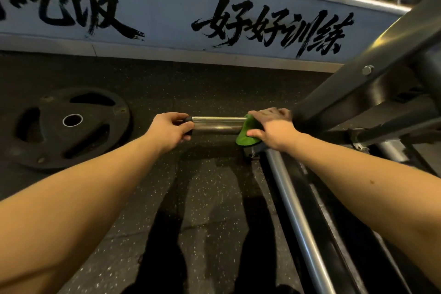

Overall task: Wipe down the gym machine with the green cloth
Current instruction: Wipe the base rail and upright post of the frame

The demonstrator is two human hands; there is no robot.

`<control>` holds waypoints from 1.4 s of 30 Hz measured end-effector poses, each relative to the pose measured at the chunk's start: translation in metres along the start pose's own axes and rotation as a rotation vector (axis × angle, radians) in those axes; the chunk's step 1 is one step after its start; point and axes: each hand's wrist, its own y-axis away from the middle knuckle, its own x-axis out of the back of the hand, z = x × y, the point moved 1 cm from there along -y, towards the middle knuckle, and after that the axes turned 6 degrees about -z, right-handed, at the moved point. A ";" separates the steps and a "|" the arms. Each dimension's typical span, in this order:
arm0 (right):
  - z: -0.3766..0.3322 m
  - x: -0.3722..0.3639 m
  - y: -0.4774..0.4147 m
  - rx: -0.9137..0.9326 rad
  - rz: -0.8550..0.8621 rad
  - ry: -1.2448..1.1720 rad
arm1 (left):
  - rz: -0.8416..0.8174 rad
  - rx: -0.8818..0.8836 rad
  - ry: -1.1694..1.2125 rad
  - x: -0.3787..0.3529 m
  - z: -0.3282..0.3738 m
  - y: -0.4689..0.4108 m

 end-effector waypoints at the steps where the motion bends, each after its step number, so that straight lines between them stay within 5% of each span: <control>1: 0.001 -0.001 -0.002 0.005 0.004 -0.022 | 0.004 0.010 0.019 0.000 -0.001 -0.001; 7: -0.055 0.003 -0.007 0.177 0.068 -0.184 | 0.002 0.040 0.070 0.006 -0.007 0.001; 18: -0.139 -0.011 -0.024 0.279 0.237 0.002 | 0.085 0.057 0.028 -0.004 -0.030 -0.004; 23: -0.086 -0.022 -0.011 0.230 0.304 -0.088 | 0.032 0.093 0.309 -0.018 -0.024 -0.006; 32: 0.019 -0.020 0.003 -0.025 0.151 -0.025 | 0.037 0.080 0.139 -0.003 -0.007 0.003; 36: -0.036 -0.001 -0.005 0.048 0.053 -0.132 | 0.065 0.109 0.144 0.003 -0.006 0.004; 42: -0.156 0.001 -0.024 0.272 0.200 -0.111 | 0.066 0.097 0.207 0.005 -0.012 0.000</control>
